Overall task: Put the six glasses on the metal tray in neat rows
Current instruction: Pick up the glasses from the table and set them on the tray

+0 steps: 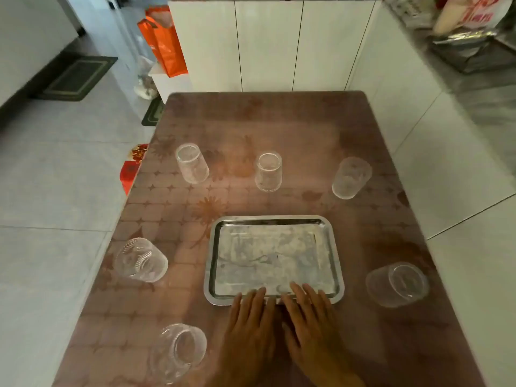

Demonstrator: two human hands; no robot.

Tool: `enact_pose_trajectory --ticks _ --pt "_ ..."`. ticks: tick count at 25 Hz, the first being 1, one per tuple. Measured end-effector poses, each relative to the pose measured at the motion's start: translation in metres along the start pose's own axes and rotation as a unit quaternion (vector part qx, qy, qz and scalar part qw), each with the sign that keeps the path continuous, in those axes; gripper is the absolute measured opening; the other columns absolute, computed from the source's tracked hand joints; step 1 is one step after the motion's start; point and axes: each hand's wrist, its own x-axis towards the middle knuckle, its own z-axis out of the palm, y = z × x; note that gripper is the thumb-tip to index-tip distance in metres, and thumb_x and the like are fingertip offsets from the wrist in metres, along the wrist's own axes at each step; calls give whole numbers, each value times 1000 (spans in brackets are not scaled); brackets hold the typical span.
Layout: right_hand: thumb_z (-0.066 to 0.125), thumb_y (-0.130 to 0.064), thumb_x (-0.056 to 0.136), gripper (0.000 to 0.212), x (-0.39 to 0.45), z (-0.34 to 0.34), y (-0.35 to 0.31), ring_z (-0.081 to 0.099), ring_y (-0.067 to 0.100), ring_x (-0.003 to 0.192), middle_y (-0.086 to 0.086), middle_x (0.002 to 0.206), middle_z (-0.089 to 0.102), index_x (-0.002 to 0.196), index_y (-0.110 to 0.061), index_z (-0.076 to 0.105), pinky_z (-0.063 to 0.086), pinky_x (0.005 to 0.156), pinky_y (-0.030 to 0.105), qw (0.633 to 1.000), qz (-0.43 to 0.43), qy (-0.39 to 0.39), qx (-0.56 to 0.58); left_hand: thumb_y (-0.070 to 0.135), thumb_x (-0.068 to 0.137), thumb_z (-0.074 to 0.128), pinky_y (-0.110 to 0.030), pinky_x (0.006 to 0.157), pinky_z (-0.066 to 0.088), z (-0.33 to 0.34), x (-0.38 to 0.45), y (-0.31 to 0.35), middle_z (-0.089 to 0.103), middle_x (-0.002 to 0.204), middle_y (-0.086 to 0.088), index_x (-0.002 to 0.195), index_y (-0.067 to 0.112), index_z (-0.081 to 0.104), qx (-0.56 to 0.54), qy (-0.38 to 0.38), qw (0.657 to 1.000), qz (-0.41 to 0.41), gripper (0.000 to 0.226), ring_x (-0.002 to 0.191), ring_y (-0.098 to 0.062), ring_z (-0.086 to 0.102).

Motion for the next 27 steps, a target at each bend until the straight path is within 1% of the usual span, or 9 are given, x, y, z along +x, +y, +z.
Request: enact_pose_trajectory --ticks 2,5,7,9,12,16,20,24,27 --pt "39 -44 96 50 9 23 8 55 34 127 8 139 60 128 -16 66 27 108 52 999 -30 -18 -35 35 77 48 -54 89 57 22 17 -5 77 108 -8 105 17 79 21 -6 1000 -17 45 99 -28 74" --pt "53 -45 84 50 14 60 28 59 30 121 4 133 65 122 -18 70 33 102 50 996 -71 43 -44 39 74 53 -50 87 59 79 27 -19 76 107 -9 107 15 76 20 64 998 4 47 95 -31 73" --pt "53 -45 83 50 14 60 29 60 30 119 3 131 66 121 -17 70 35 97 50 992 -79 85 -42 41 75 55 -48 87 59 87 26 -19 74 111 -9 111 15 73 -12 101 995 13 48 98 -31 71" --pt "49 -45 85 51 12 66 31 61 29 118 3 130 66 122 -18 69 34 97 48 989 -85 111 -41 43 78 55 -46 87 58 97 23 -23 71 114 -8 115 16 69 -5 146 989 23 48 99 -29 67" --pt "45 -48 91 51 9 69 31 54 21 125 -2 137 60 132 -22 60 31 104 35 989 -89 109 -34 44 86 47 -43 90 52 101 20 -25 64 116 -5 120 17 61 -8 167 986 18 46 101 -27 59" --pt "45 -50 97 52 2 68 31 38 15 136 -7 149 46 144 -27 46 23 108 32 994 -73 71 -26 46 95 28 -40 102 37 96 11 -21 52 129 -4 131 18 48 23 136 990 24 50 114 -25 45" --pt "45 -50 96 51 -1 68 23 41 15 132 -8 146 49 143 -28 47 28 107 33 992 -81 93 -18 46 95 30 -39 104 35 93 7 -23 47 133 -4 133 18 45 1 117 993 21 49 117 -25 42" --pt "43 -54 94 52 -3 66 25 42 11 131 -10 144 51 140 -30 49 26 105 29 991 -82 107 -3 48 94 27 -37 105 33 94 2 -22 47 133 -3 134 20 44 -4 119 993 14 52 116 -23 41" --pt "41 -58 93 57 -3 67 29 41 12 133 -9 145 51 142 -30 47 23 109 29 990 -83 111 2 45 97 29 -39 115 26 87 -7 -16 41 144 -5 145 19 35 -12 131 991 -2 56 131 -26 38"
